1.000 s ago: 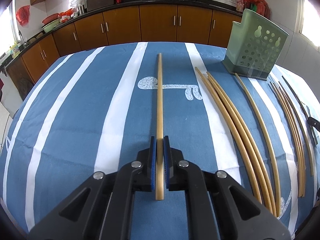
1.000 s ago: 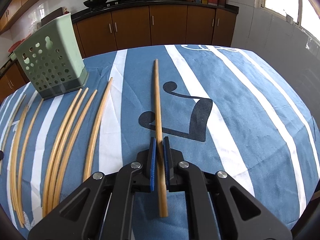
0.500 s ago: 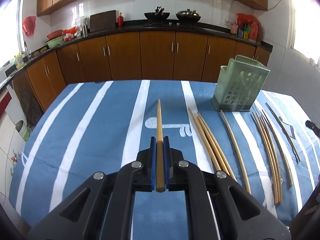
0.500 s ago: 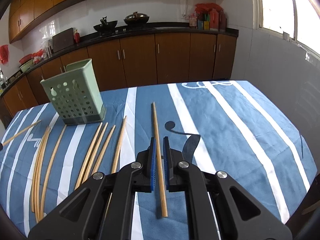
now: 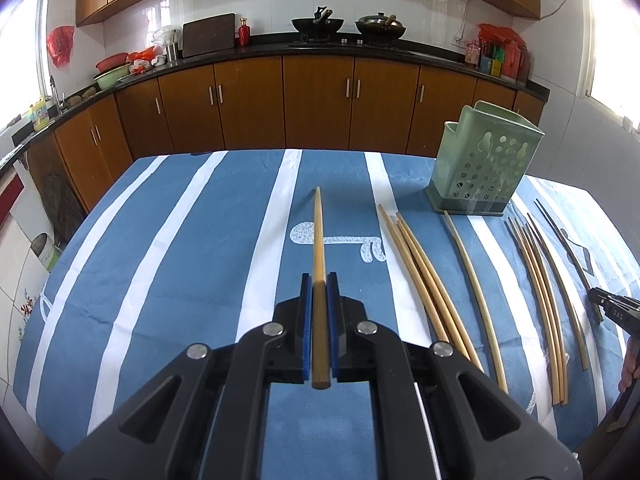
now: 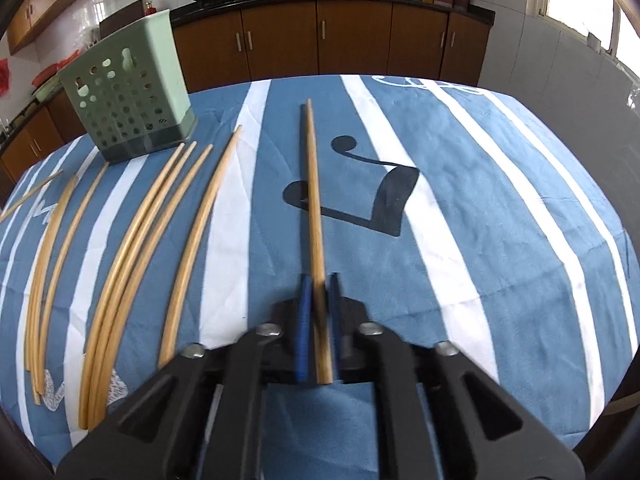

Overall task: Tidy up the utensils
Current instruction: 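Lift the held chopsticks off the cloth with both tools, then carry both chopsticks over the green holder and open both tools to drop them in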

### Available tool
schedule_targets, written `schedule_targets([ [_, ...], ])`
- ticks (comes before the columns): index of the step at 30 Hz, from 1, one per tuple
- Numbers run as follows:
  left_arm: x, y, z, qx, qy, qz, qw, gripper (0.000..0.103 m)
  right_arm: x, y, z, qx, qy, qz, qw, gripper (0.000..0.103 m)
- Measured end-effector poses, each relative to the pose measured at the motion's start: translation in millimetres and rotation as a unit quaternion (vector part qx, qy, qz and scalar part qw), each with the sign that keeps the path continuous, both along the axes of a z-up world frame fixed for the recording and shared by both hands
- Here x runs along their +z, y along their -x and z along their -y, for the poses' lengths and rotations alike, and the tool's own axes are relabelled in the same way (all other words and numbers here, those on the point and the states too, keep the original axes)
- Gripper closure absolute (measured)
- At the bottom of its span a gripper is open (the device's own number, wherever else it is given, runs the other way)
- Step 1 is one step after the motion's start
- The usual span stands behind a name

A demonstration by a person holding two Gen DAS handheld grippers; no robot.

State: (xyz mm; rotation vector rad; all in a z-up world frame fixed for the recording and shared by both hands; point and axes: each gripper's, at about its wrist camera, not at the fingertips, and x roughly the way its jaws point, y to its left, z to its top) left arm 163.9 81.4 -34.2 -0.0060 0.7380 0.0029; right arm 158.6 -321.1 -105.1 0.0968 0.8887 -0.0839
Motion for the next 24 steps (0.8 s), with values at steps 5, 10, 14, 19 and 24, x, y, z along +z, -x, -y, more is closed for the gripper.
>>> schedule_targets([
  [5, 10, 4, 0, 0.001, 0.005, 0.016, 0.9999, 0.095, 9, 5, 2, 0.001, -0.009, 0.018, 1.0, 0.096],
  [10, 26, 8, 1, 0.0, 0.005, 0.043, 0.9991, 0.095, 44, 19, 5, 0.002, -0.014, 0.073, 0.997, 0.096],
  [14, 42, 14, 0, 0.004, 0.013, 0.067, 0.9976, 0.095, 71, 28, 7, -0.001, -0.02, 0.116, 0.993, 0.096],
  [19, 64, 21, -1, 0.007, 0.026, 0.101, 0.9945, 0.095, 100, 35, 8, -0.005, -0.029, 0.168, 0.985, 0.096],
  [24, 85, 26, -3, 0.008, 0.04, 0.13, 0.9908, 0.095, 123, 40, 7, -0.006, -0.036, 0.205, 0.978, 0.096],
])
